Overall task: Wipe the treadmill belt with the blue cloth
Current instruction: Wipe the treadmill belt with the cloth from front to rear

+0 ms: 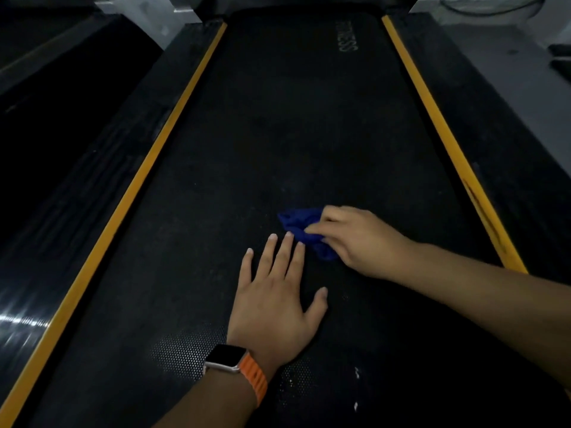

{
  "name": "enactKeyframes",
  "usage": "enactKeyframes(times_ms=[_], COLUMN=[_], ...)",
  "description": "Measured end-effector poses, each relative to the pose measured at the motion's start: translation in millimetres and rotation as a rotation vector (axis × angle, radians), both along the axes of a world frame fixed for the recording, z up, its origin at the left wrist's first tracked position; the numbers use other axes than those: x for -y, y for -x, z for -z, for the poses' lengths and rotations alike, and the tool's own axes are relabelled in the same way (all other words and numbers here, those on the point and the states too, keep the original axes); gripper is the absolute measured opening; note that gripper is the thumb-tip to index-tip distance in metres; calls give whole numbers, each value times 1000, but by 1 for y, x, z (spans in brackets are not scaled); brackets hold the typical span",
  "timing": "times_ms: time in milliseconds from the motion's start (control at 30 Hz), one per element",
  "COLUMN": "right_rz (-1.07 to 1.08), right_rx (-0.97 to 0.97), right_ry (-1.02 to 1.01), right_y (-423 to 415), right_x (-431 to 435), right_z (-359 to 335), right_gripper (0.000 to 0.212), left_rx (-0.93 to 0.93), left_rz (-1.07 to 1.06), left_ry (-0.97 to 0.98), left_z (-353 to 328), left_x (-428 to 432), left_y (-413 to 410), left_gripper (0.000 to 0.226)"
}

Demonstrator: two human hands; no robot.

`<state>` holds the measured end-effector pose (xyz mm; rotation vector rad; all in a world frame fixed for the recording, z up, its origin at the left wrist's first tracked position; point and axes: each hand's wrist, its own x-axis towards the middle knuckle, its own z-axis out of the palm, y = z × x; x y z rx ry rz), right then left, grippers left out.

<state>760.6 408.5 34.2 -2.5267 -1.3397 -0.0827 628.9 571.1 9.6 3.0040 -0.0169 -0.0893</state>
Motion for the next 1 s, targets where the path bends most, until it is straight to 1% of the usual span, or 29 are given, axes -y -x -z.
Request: enactKeyframes(times_ms=[67, 100, 133, 200, 233, 267, 333, 400, 433, 500, 533, 567, 633, 667, 700, 767, 833, 867, 900, 933, 967, 1000], right_rz=[-9, 33, 121, 323, 401, 434, 355, 185, 133, 95, 126, 214, 451, 543, 580, 507, 310, 244, 209, 210, 289, 437], right_rx=[44, 90, 122, 75, 46, 39, 28, -8, -28, 7, 62, 100, 73, 54, 58, 65, 15, -28, -42, 5, 56, 89], right_ry=[68, 71, 75, 47, 34, 37, -1, -38, -14, 82, 101, 99, 41, 28, 26, 27, 5, 23, 54, 83, 86, 85], right_y=[-16, -37, -64, -103, -111, -104, -60, -2, 17, 3, -20, -46, -85, -91, -83, -38, 19, 31, 25, 4, -23, -53], right_x=[2, -4, -11, -22, -24, -25, -10, 17, 27, 37, 35, 31, 21, 17, 13, 14, 26, 34, 42, 48, 54, 61], right_z=[-3, -5, -6, -8, -6, -5, -3, -2, -4, -8, -9, -8, -9, -7, -6, 0, -1, -4, -10, -12, -13, -14], right_gripper=[35, 34, 34, 36, 36, 35, 33, 34, 36, 37, 37, 37, 36, 36, 36, 33, 34, 35, 35, 34, 33, 33], left_rx=[-11, -12, -14, -15, -13, -10, -14, -14, -17, -16, -15, -20, -18, -12, -6, -9, -18, -20, -19, -14, -9, -8], left_rz=[-4, -5, -5, -6, -8, -7, -8, -9, -10, -13, -13, -10, -12, -16, -17, -17, -21, -23, -25, -26, -25, -25], left_ry=[-11, -17, -19, -20, -17, -15, -17, -24, -23, -17, -15, -11, -6, -5, -2, -2, -19, -18, -13, -9, -7, -5], left_z=[-1, -2, -2, -2, -1, -1, 0, -1, -1, -2, -3, -3, -3, -2, -2, 0, 0, -1, -2, -2, -2, -1], left_x=[1, 1, 1, 1, 1, 0, 0, 0, 0, 0, 0, 0, 0, 0, -1, -1, -1, -1, 0, 0, 0, 1], left_y=[1, 0, 0, 0, -1, -2, 0, 0, -1, -1, -2, -2, -2, -2, -3, -2, -3, -3, -3, -3, -3, -2], left_gripper=[83, 83, 83, 83, 83, 83, 83, 83, 83, 84, 84, 84, 84, 84, 84, 84, 85, 86, 87, 87, 87, 88])
